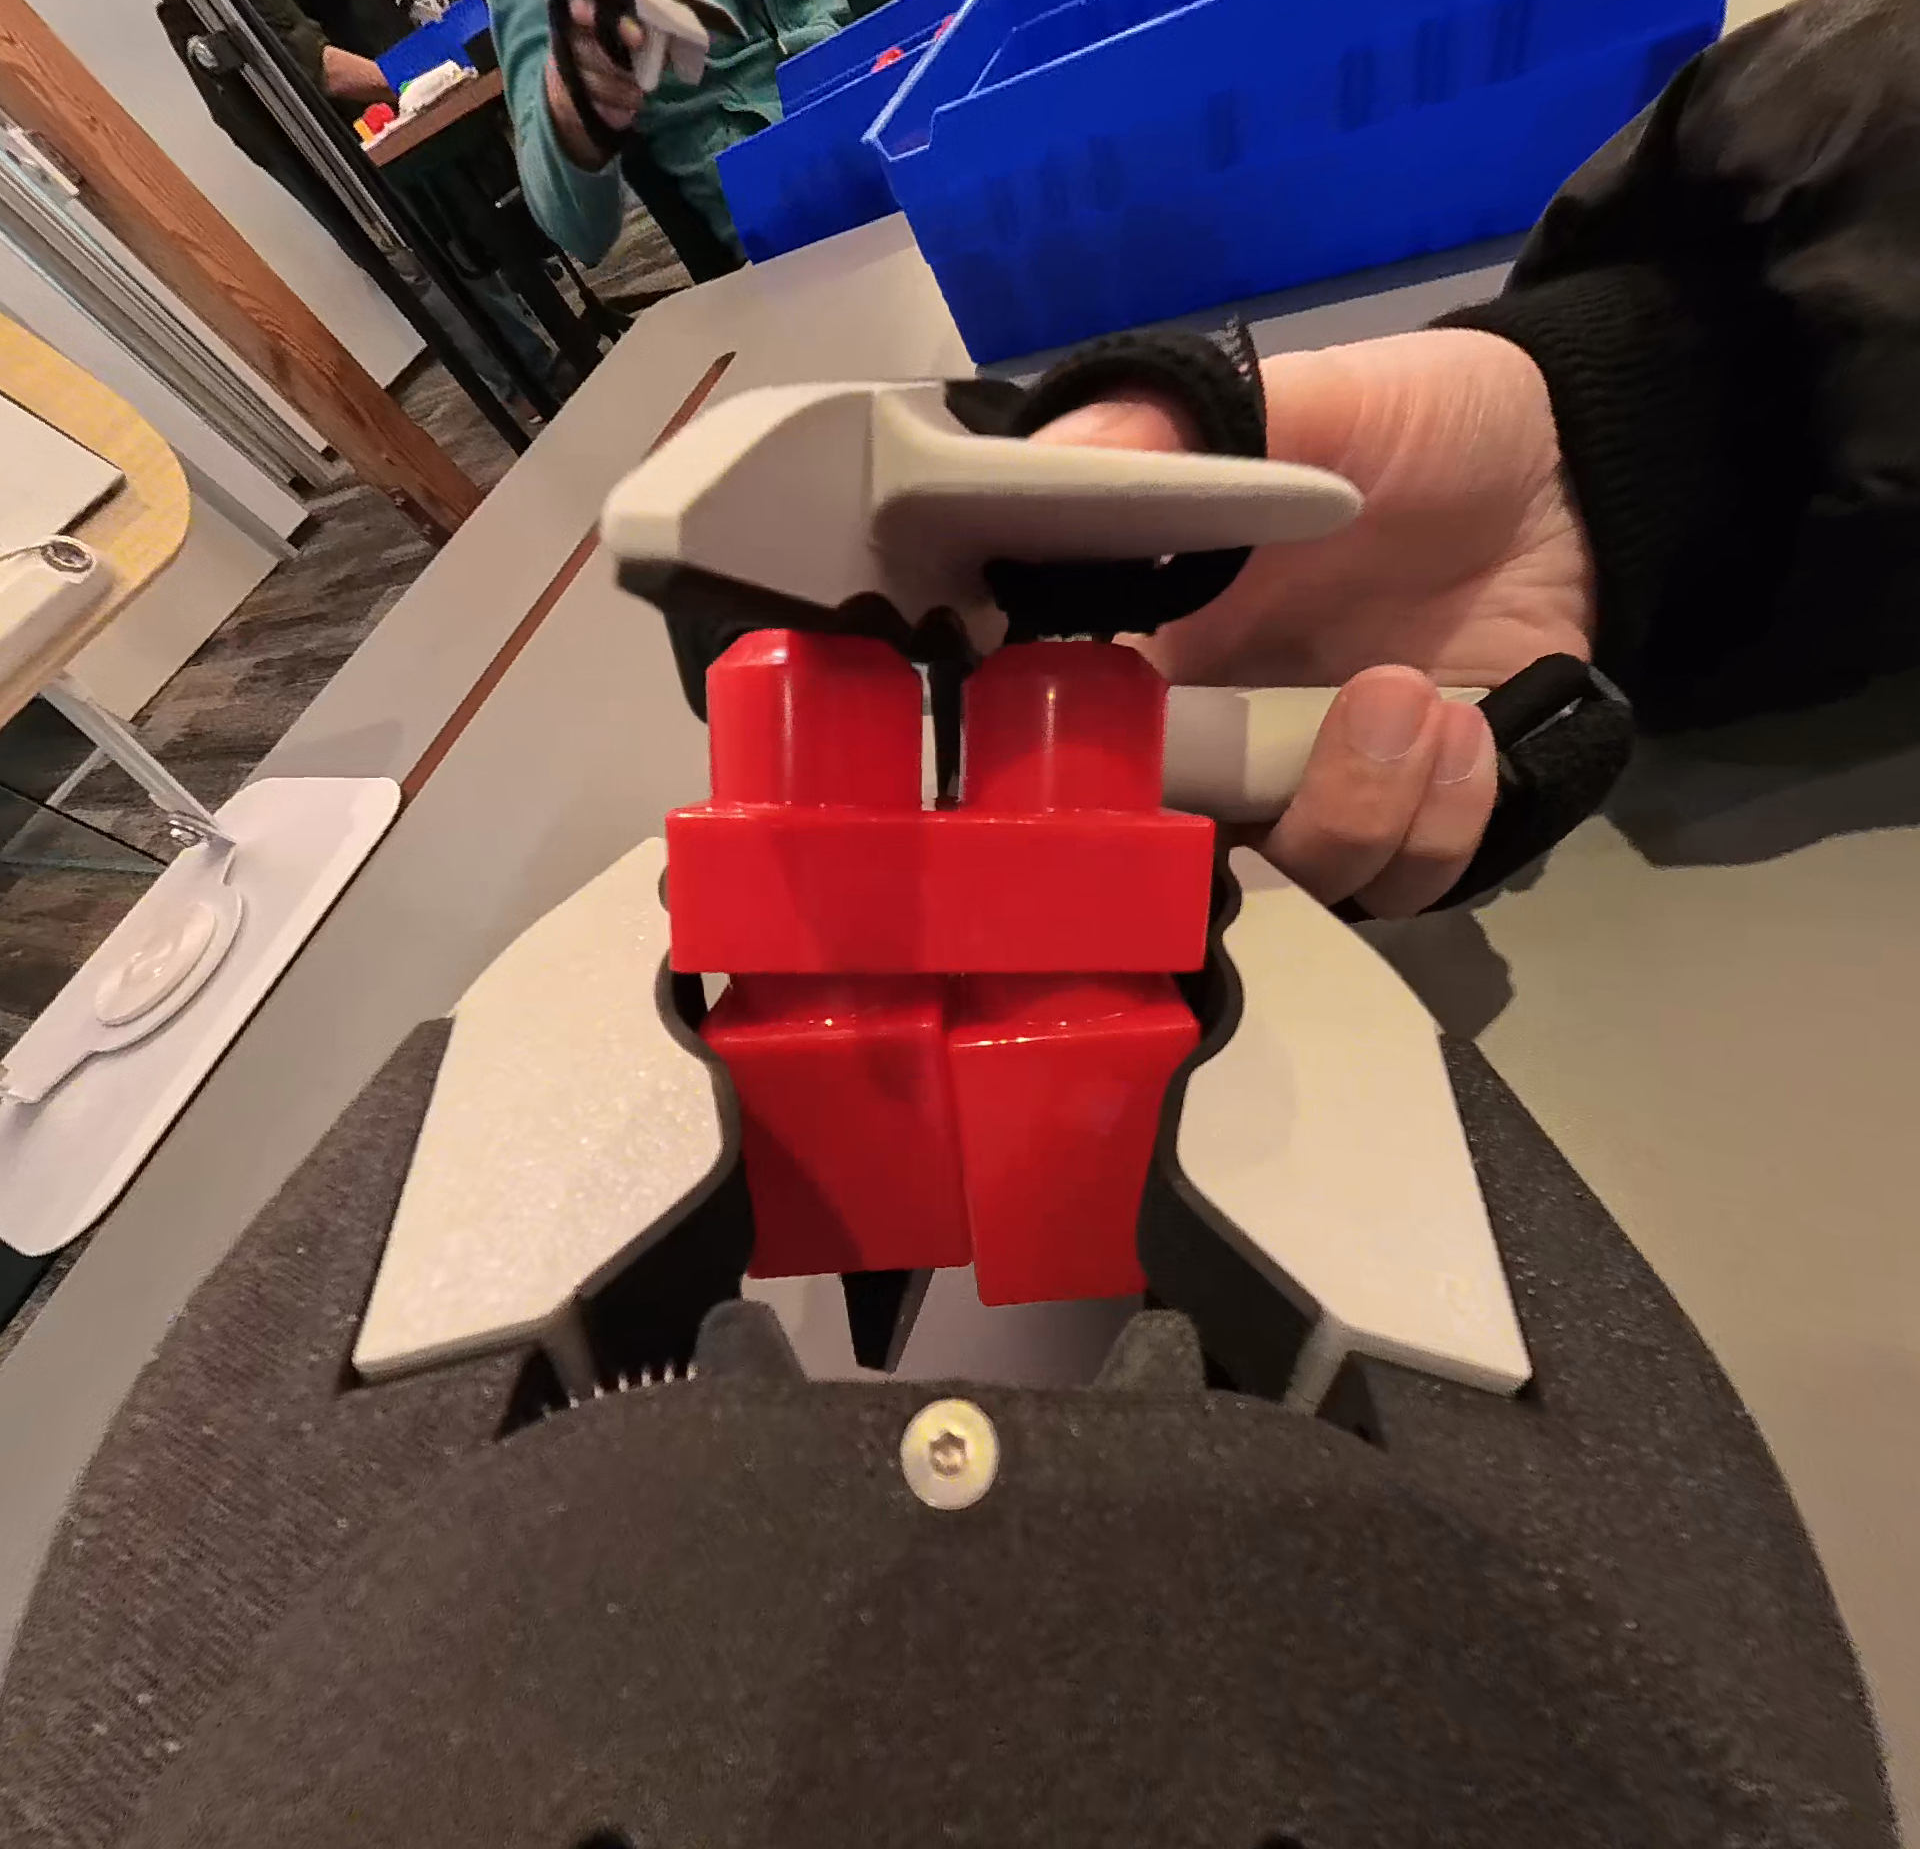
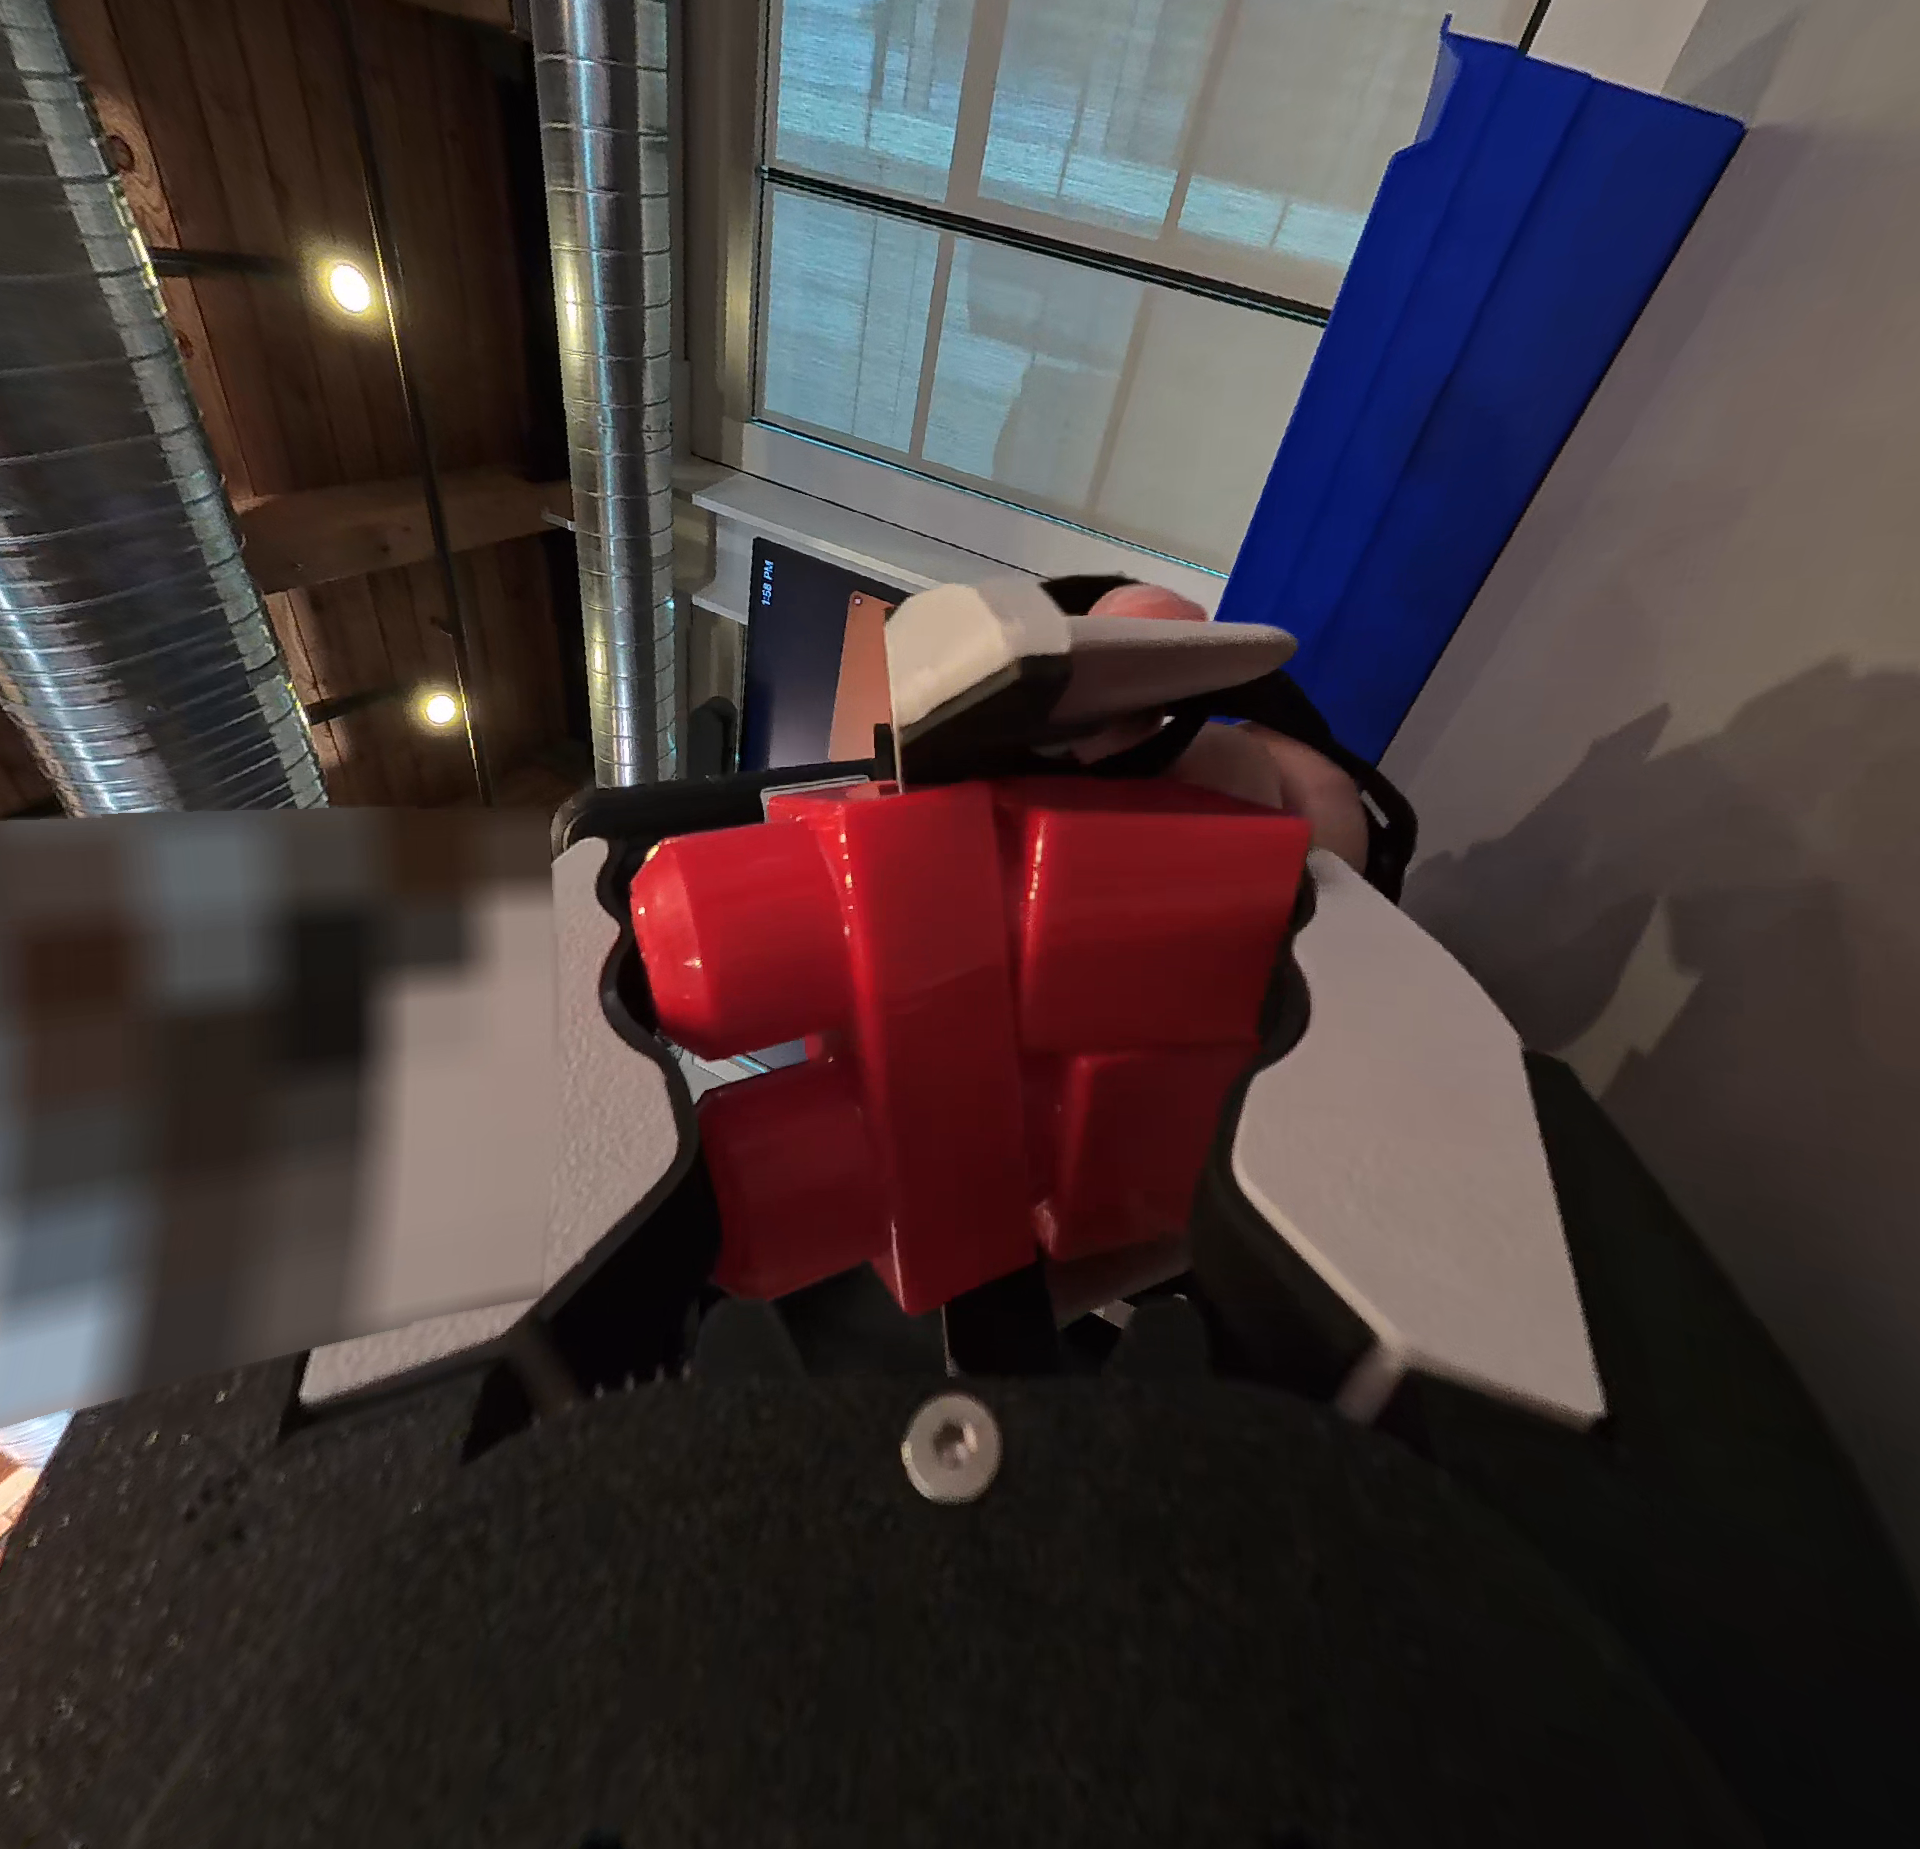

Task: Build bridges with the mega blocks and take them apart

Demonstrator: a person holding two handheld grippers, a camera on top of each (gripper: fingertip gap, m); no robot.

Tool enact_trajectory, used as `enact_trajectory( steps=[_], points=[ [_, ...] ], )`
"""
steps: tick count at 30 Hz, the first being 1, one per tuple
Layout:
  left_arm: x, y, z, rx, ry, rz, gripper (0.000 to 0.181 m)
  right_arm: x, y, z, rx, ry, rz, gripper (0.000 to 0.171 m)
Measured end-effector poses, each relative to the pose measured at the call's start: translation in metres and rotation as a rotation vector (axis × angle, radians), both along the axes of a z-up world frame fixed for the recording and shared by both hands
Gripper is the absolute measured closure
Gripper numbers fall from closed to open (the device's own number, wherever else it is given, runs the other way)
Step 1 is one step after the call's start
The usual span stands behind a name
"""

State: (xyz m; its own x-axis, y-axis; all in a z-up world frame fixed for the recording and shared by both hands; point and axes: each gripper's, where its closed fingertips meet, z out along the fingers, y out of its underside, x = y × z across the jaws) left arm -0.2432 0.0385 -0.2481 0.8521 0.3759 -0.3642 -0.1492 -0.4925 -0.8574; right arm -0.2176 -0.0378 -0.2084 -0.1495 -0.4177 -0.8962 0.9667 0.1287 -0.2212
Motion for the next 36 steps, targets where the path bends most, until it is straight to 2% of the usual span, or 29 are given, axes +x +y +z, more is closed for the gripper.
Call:
enact_trajectory(
  steps=[13,21,36],
  points=[
    [0.014,0.000,0.036,0.161,0.049,-0.069,0.090,0.011,0.009,0.029,-0.167,-0.015,0.066,0.058],
    [0.020,0.005,0.032,0.131,0.079,-0.104,0.090,0.018,0.005,0.028,-0.143,0.005,0.082,0.052],
    [0.019,0.005,0.027,0.126,0.044,-0.115,0.090,0.015,0.004,0.023,-0.137,-0.009,0.059,0.055]
  ],
)
